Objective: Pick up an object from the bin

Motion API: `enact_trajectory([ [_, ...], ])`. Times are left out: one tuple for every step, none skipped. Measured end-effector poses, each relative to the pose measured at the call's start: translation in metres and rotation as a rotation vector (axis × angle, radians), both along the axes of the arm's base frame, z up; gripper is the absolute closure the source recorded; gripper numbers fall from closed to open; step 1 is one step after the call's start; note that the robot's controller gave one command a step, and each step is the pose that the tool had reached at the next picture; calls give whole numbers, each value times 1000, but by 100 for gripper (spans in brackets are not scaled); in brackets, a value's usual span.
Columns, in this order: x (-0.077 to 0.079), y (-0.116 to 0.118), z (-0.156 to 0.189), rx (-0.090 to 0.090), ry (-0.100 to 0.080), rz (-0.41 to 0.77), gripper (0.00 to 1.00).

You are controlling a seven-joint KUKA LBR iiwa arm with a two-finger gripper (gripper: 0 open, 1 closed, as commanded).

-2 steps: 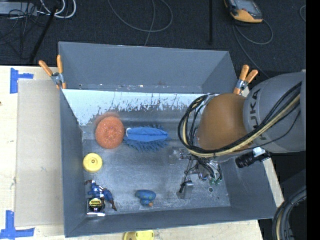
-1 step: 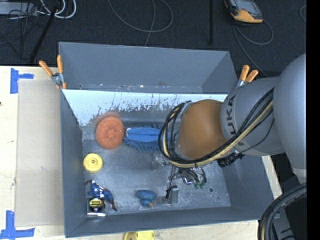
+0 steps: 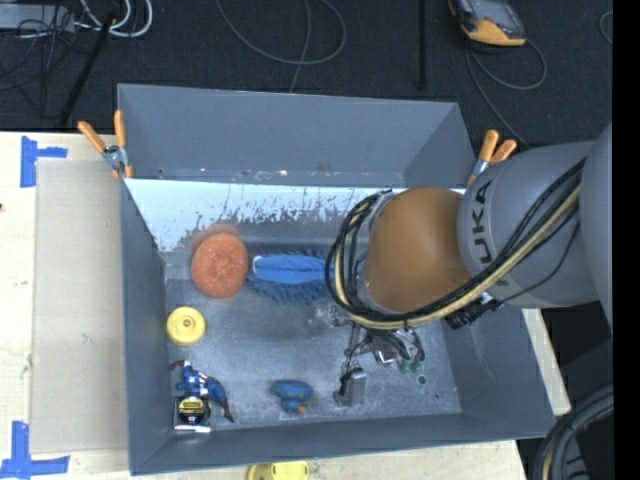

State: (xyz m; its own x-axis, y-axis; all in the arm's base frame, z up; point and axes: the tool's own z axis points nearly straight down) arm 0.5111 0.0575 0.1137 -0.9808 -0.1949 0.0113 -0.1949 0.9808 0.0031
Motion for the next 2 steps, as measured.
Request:
enact_trajectory([
  [10, 30, 18, -1, -27, 22, 0],
  [4, 35, 35, 0, 0, 50, 0],
])
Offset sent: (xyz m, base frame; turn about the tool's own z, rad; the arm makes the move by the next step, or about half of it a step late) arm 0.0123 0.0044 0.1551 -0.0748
